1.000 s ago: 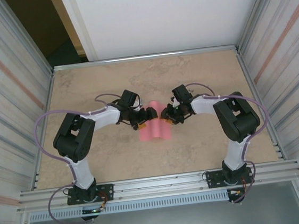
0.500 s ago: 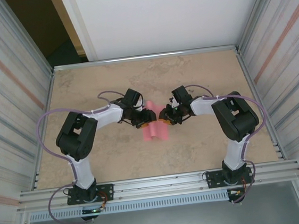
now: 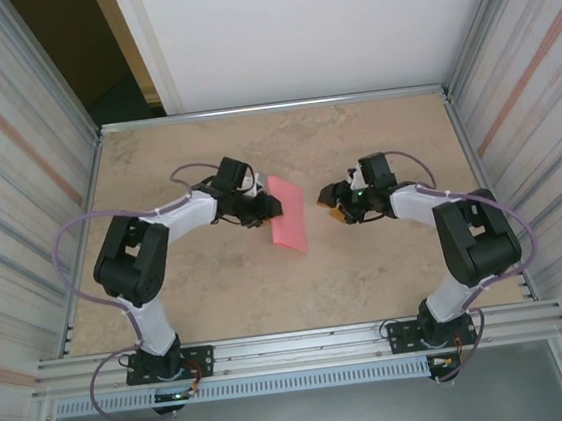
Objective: Fold a paper plane with a square sheet of paper (pick it up from the middle)
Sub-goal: First fold in half a square sheet of paper at the center of the table.
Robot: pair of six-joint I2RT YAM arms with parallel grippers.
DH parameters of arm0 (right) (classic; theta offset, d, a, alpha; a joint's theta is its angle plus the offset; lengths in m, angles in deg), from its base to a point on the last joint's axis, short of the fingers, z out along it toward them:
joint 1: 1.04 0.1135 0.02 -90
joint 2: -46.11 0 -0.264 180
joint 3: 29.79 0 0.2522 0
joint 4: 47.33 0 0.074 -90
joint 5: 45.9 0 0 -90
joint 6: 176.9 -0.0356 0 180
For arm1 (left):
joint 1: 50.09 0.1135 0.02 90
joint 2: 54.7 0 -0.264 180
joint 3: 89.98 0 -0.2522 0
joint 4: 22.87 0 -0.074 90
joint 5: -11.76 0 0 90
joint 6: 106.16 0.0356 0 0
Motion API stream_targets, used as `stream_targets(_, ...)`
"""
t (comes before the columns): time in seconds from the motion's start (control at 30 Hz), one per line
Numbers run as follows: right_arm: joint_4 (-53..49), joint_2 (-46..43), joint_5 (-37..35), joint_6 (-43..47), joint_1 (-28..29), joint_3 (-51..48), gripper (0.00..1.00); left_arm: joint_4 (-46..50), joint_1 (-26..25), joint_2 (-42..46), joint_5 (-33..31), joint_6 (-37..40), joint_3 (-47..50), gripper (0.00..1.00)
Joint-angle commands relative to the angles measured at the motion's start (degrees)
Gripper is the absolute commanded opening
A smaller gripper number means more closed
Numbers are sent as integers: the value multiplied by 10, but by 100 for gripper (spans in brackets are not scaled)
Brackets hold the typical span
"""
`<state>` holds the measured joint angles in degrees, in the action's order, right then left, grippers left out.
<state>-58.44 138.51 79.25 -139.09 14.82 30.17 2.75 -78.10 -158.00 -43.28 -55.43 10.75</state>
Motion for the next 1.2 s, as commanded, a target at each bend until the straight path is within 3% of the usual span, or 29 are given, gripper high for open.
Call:
stream_targets(0.0,49,-35,60,-1,-13,-3,66,-82,24,55,104,-33,-8,26)
stream_targets(0.17,122,-45,120,-37,-12,11,78,-151,43,70,176,-95,-21,26)
stream_targets(0.6,224,-12,196,-98,19,60,80,-216,46,63,241,-153,-38,27)
stream_targets(0.8,229,-16,199,-103,13,60,73,-175,54,62,227,-127,-36,26)
stream_targets(1.17,176,-43,194,-77,-2,62,45,-135,67,58,205,-104,-26,26)
